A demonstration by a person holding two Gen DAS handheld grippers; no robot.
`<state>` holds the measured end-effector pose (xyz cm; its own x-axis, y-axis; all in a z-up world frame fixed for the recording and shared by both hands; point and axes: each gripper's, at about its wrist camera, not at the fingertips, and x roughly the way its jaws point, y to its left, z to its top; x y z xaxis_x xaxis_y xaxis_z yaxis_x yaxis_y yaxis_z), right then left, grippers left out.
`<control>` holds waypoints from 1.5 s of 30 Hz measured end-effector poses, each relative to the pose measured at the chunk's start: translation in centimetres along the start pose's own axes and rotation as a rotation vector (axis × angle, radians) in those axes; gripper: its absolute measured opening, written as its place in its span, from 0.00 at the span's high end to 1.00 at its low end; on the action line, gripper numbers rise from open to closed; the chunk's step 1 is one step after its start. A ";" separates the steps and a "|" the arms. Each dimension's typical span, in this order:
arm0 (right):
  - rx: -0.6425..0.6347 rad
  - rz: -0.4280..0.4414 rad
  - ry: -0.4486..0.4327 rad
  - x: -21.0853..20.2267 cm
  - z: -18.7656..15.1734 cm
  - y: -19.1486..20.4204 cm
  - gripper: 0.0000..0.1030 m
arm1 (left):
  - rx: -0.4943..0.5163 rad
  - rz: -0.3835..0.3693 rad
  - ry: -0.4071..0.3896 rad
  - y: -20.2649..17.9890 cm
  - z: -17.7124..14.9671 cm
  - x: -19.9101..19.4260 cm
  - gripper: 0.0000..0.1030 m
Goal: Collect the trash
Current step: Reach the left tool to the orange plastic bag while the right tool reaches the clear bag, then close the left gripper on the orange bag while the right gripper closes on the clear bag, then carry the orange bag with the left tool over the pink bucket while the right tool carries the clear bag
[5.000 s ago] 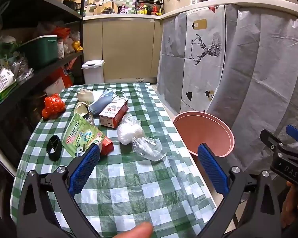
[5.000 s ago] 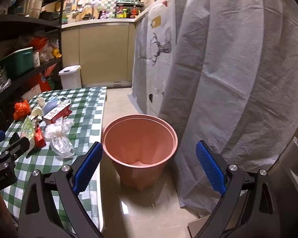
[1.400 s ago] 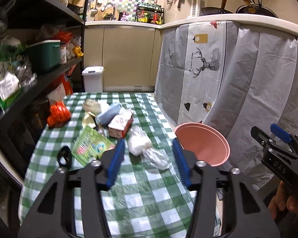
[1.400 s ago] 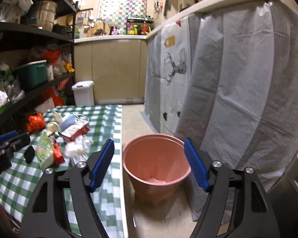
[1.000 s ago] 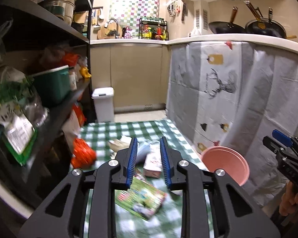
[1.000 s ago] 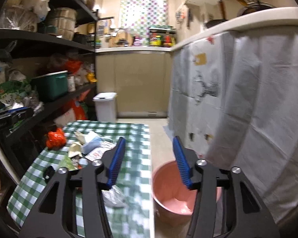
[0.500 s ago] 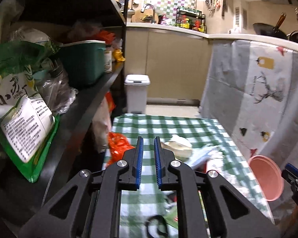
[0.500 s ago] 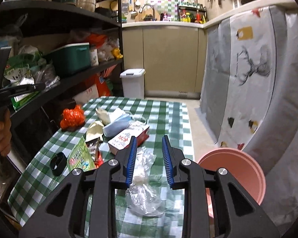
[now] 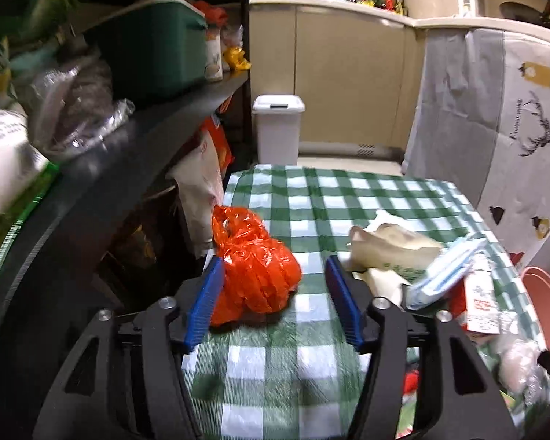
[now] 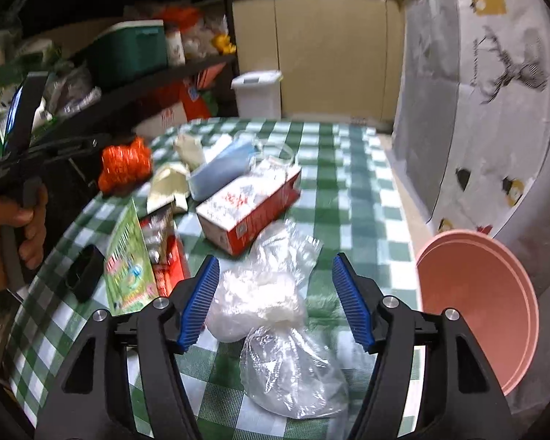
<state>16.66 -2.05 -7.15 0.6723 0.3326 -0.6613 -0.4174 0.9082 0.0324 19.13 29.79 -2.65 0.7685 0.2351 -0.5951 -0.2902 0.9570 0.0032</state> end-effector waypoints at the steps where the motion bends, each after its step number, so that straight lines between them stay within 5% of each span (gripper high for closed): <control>1: -0.005 -0.005 0.019 0.6 -0.2 0.1 0.37 | -0.004 0.014 0.012 0.1 0.0 0.9 0.38; 10: -0.023 0.009 0.104 3.0 -1.3 0.2 0.31 | -0.064 0.027 0.100 0.9 -0.8 6.2 0.33; 19: -0.013 0.012 0.117 3.6 -1.2 -0.3 0.40 | -0.052 0.016 0.111 0.5 -0.9 6.8 0.51; 27: -0.023 0.031 0.080 2.4 -1.0 -0.6 0.52 | -0.047 0.003 0.068 0.3 0.0 4.8 0.57; 45: -0.051 0.021 -0.046 -3.9 0.2 -0.8 0.52 | -0.046 -0.074 -0.033 -2.1 0.7 -4.7 0.57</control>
<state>14.45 -4.02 -4.42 0.6899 0.3636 -0.6260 -0.4612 0.8873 0.0071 16.55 26.85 0.71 0.8072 0.1701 -0.5652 -0.2569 0.9634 -0.0770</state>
